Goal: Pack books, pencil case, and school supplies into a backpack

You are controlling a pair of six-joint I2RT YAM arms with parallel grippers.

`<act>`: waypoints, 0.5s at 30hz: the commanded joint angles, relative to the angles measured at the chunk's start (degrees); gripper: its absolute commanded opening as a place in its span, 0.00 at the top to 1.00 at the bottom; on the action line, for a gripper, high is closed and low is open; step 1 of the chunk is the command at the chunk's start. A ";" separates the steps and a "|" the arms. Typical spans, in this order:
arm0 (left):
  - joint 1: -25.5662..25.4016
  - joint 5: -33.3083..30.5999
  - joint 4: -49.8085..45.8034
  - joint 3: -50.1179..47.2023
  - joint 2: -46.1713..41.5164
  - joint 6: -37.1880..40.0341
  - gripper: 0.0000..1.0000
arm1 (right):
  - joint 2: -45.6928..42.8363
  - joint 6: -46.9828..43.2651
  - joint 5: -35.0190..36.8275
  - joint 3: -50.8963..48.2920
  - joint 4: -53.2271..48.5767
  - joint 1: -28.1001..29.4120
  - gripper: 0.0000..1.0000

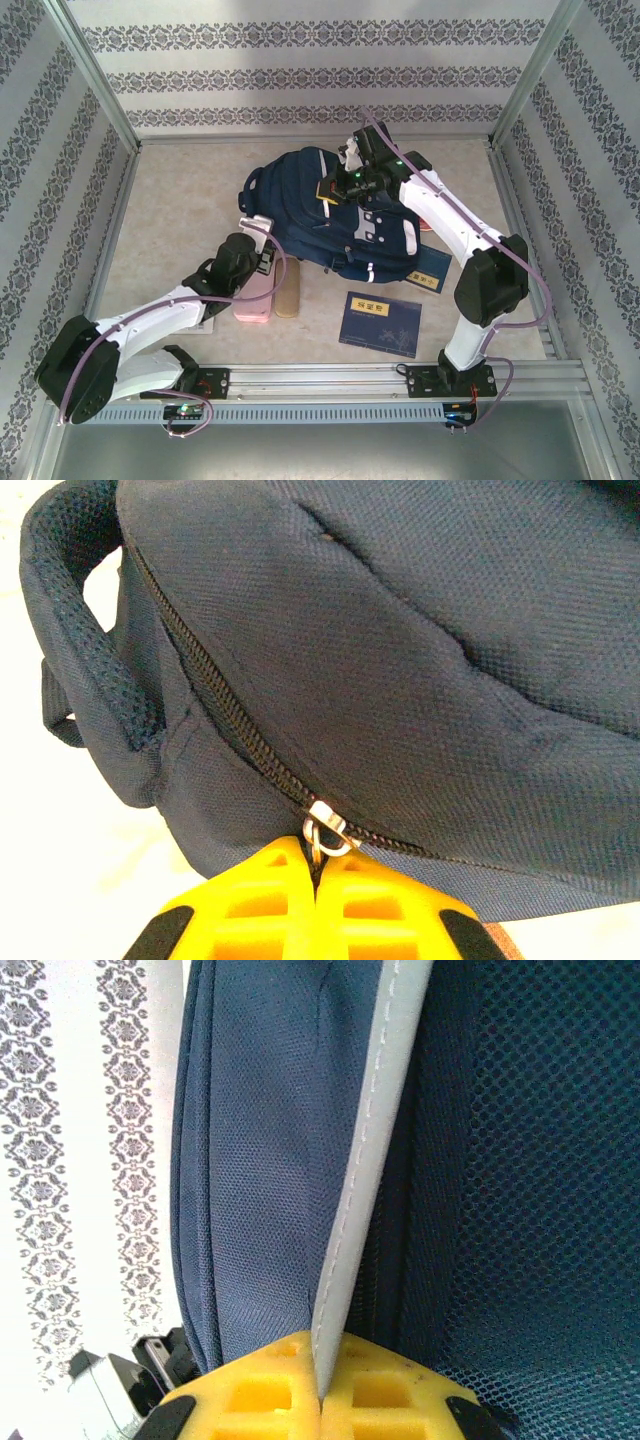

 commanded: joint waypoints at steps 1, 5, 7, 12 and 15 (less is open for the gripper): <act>2.28 0.84 -3.50 2.75 -1.38 1.01 1.00 | -2.71 -5.69 -0.90 4.16 -3.43 1.06 1.00; 4.03 1.46 -7.12 4.85 -2.40 1.59 1.00 | -2.01 -11.24 1.74 6.86 -7.78 1.97 1.00; 5.07 1.66 -9.03 5.86 -3.19 2.00 1.00 | -1.70 -12.93 3.18 7.86 -9.36 2.15 1.00; 7.05 5.83 -13.53 8.90 -3.64 3.12 1.00 | -0.33 -16.78 3.87 10.16 -11.83 3.67 1.00; 7.07 11.84 -18.19 11.49 -2.98 0.83 1.00 | 1.82 -18.03 7.24 13.41 -14.81 4.69 1.00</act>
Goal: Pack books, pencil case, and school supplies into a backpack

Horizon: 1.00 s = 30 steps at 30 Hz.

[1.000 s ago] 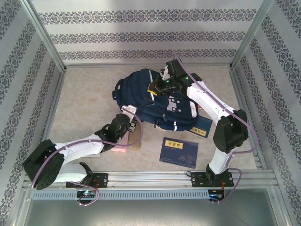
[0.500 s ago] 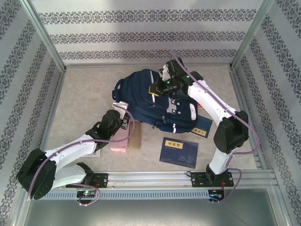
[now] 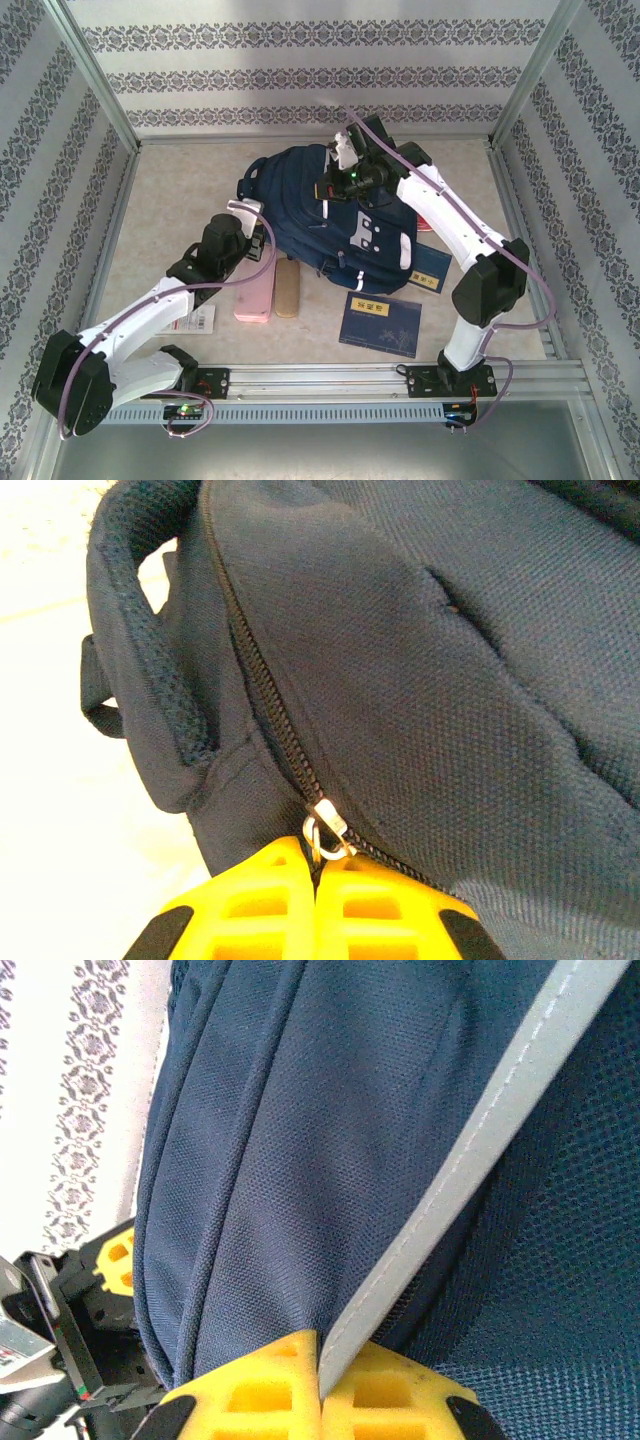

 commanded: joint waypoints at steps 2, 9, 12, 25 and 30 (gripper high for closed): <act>1.06 9.49 -8.94 3.98 -0.88 -4.42 1.00 | 1.74 -3.36 4.83 5.90 -5.24 1.25 0.90; -1.30 17.21 -12.83 0.66 -7.42 -15.48 1.00 | -6.79 8.18 13.54 -2.66 -0.55 0.22 0.48; -3.28 18.76 -13.60 -0.87 -9.20 -17.47 1.00 | -15.06 17.20 11.54 -13.74 7.75 0.08 0.47; -13.30 17.40 -14.95 2.44 -5.55 -19.57 1.00 | -36.13 51.44 17.30 -48.60 25.31 10.47 0.33; -16.43 16.32 -17.20 8.61 1.23 -21.02 1.00 | -41.25 63.71 19.06 -59.41 32.65 15.01 0.23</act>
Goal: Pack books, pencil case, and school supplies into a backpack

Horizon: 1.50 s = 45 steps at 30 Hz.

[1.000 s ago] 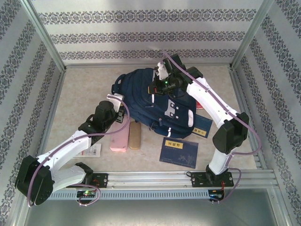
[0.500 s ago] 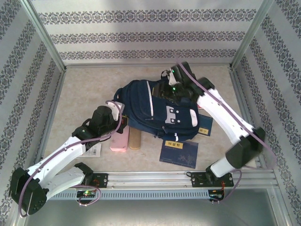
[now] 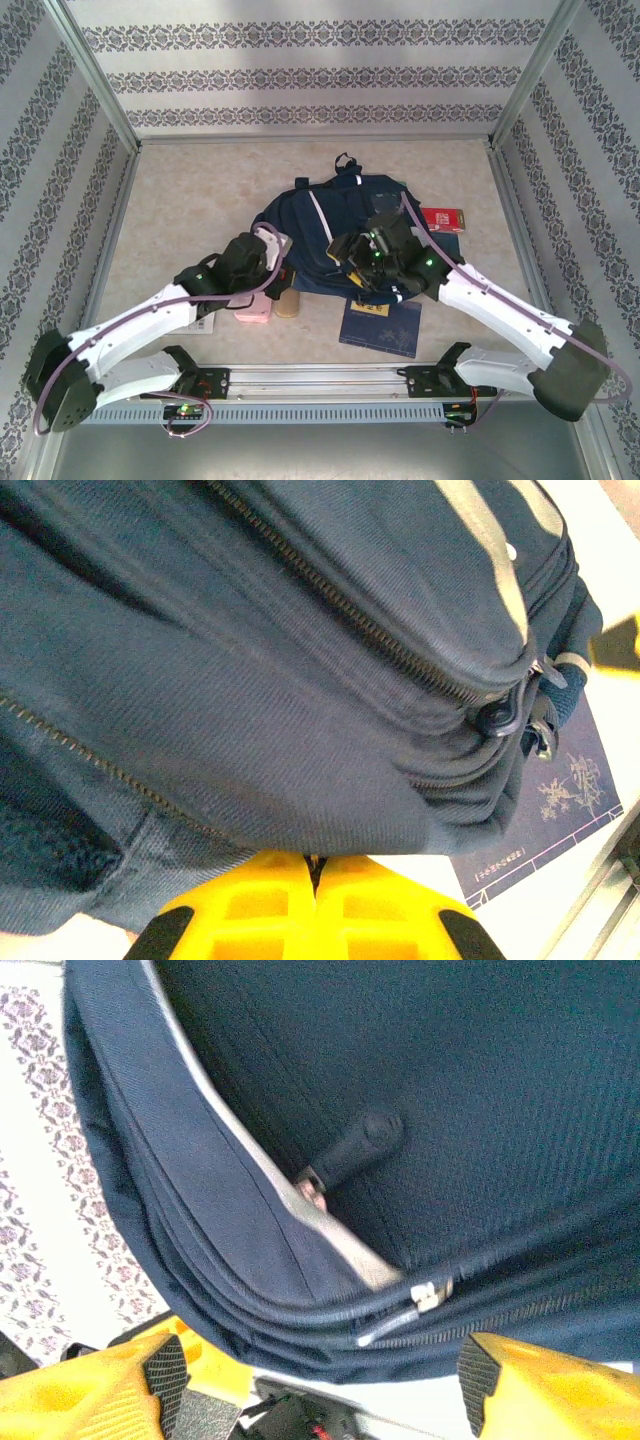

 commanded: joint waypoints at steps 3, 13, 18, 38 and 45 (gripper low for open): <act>-4.32 -2.15 3.25 6.06 2.75 -1.49 1.00 | -6.55 14.72 6.03 -9.35 6.60 3.82 0.22; -10.48 -1.84 7.20 6.96 1.83 -4.22 1.00 | -13.35 21.50 12.32 -20.23 13.33 5.18 0.18; -15.39 -3.99 5.28 7.84 1.96 -2.49 1.00 | -12.28 21.81 17.23 -18.90 17.17 6.96 0.29; -19.36 -14.29 -7.46 7.20 -4.75 7.40 1.00 | -14.34 16.43 26.84 -14.01 4.54 8.26 1.00; -18.39 -16.82 -7.71 5.73 -4.53 9.18 1.00 | -15.35 12.55 24.40 -12.79 2.05 6.88 1.00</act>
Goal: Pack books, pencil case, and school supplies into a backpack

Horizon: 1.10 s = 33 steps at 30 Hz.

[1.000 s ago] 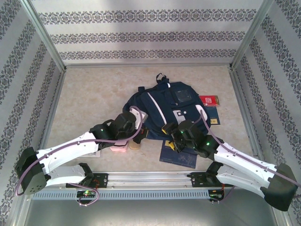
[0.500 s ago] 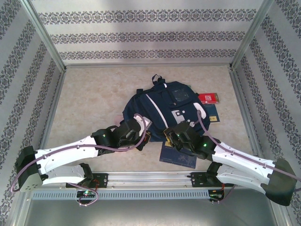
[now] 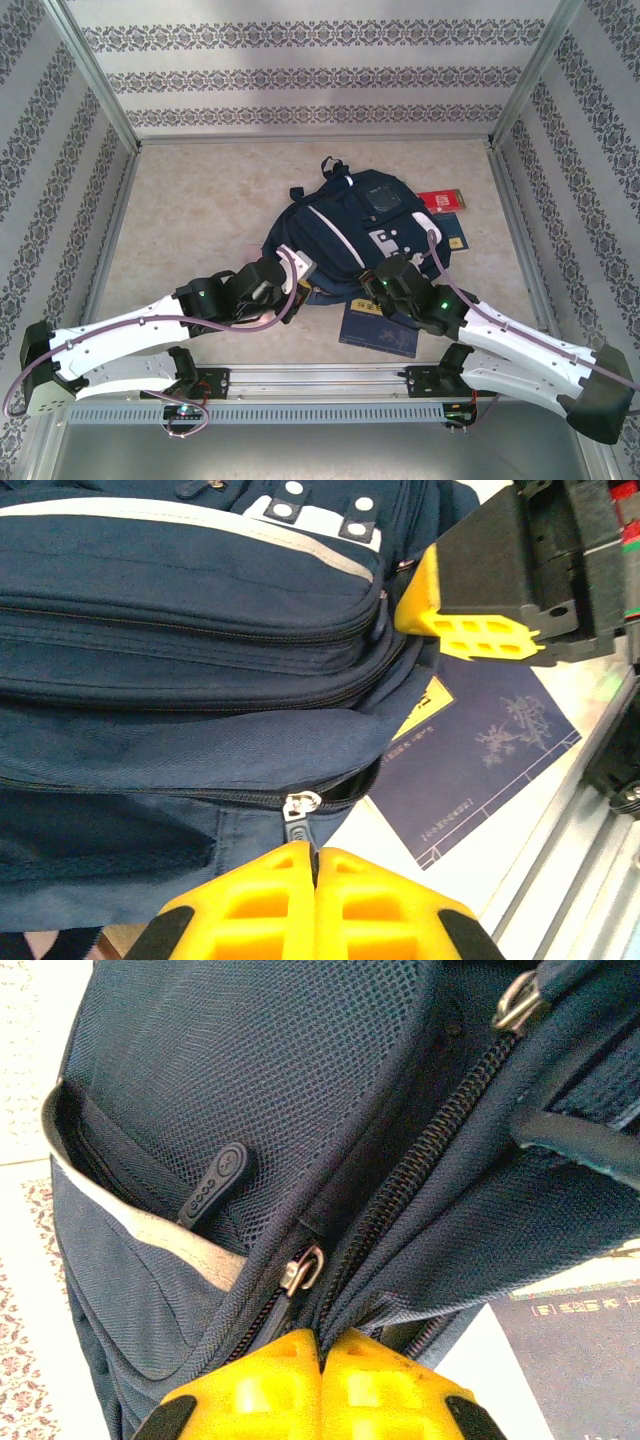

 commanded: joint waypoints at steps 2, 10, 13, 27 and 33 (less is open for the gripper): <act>0.06 0.27 -0.84 0.29 0.14 2.08 1.00 | -1.30 -5.07 0.52 2.34 1.74 -1.24 1.00; 0.03 -0.58 4.18 -3.65 0.02 -8.20 0.58 | 2.42 -6.61 -3.90 6.43 1.02 -1.72 1.00; -0.07 -3.37 5.46 -5.21 0.63 -11.98 0.53 | 3.01 -5.81 -4.35 7.09 1.52 -1.72 1.00; -0.07 -4.72 9.76 -5.51 9.12 -9.13 0.60 | 4.70 -5.30 -6.05 9.61 2.24 -1.72 1.00; 0.00 -6.22 10.70 -5.43 11.75 -7.45 0.65 | 5.37 -5.04 -7.68 9.84 3.58 -1.72 1.00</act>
